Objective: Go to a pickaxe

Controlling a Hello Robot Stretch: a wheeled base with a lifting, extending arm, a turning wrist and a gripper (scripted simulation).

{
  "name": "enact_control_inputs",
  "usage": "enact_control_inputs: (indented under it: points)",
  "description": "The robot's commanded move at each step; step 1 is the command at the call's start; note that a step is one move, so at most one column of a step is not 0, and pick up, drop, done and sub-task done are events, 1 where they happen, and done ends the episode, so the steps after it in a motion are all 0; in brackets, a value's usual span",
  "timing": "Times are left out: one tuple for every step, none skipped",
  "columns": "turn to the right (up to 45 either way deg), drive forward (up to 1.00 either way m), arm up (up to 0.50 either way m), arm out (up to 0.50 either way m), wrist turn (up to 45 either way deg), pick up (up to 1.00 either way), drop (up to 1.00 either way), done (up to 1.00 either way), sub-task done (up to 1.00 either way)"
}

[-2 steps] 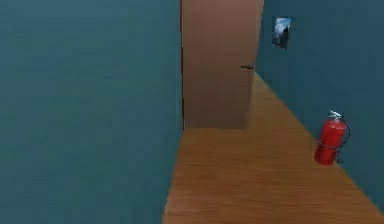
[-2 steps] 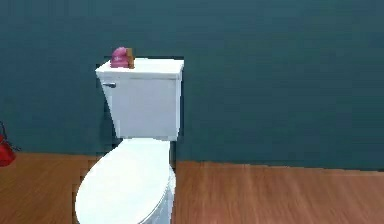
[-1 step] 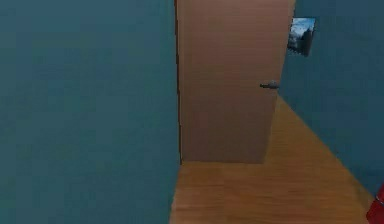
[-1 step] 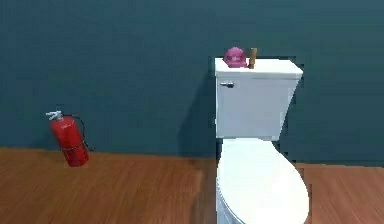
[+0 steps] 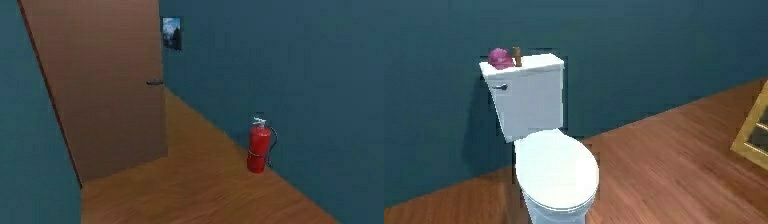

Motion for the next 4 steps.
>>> enact_control_inputs:
  points:
    - [0.0,1.0,0.0,0.0,0.0,0.0,0.0,0.0,0.0]
    - [3.0,0.0,0.0,0.0,0.0,0.0,0.0,0.0,0.0]
    - [0.0,1.0,0.0,0.0,0.0,0.0,0.0,0.0,0.0]
    - [33.0,0.0,0.0,0.0,0.0,0.0,0.0,0.0,0.0]
